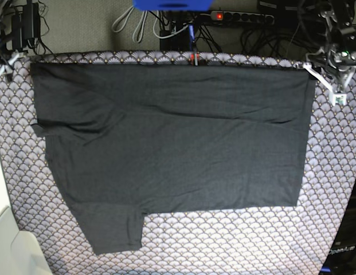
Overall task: Fold the T-shirt properly
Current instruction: 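Release the corners and move both grippers to the shirt's side edges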
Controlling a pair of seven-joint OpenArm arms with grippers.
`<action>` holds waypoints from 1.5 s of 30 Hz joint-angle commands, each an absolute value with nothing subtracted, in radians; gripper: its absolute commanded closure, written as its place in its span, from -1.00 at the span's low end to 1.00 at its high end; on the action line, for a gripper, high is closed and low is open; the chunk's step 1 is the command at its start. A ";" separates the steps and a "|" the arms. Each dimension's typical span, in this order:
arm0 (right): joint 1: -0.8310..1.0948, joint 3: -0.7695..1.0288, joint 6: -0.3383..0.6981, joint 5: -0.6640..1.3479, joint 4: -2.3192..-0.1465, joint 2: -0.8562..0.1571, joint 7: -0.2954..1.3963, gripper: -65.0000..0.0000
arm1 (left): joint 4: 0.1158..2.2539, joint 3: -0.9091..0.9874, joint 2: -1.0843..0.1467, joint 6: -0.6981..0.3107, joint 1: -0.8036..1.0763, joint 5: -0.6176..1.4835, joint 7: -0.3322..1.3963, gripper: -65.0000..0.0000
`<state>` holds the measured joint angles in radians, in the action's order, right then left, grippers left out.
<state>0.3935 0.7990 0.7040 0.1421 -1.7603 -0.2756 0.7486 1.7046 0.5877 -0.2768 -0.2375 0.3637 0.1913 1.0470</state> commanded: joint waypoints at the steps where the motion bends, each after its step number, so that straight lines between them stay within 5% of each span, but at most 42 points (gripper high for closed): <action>1: 0.375 0.806 0.698 0.147 -1.774 -0.308 0.733 0.05 | 1.724 0.618 -0.294 -0.232 0.344 0.183 1.036 0.11; 12: 0.079 0.579 0.698 0.147 -1.733 -0.344 0.762 0.05 | 1.667 0.746 -0.295 -0.234 0.044 0.186 1.035 0.11; 22: -0.312 0.331 0.698 0.147 -1.340 -0.369 0.789 0.05 | 1.406 0.565 -0.363 -0.232 -0.219 0.182 0.929 0.10; 35: -0.622 0.251 0.698 0.147 -0.719 -0.407 0.414 0.04 | 1.046 0.473 -0.384 -0.223 -0.343 0.180 0.627 0.10; 42: -0.639 0.154 0.698 0.147 -0.601 -0.409 0.259 0.04 | 0.943 0.473 -0.375 -0.223 -0.380 0.180 0.581 0.10; 45: -0.639 0.096 0.567 0.147 -0.584 -0.400 0.183 0.04 | 0.946 0.473 -0.352 -0.223 -0.380 0.180 0.581 0.10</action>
<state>-0.6006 0.0910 0.5480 0.1352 -0.5671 -0.3832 0.2077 0.9276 0.4713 -0.3363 -0.2195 -0.3511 0.1761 0.6006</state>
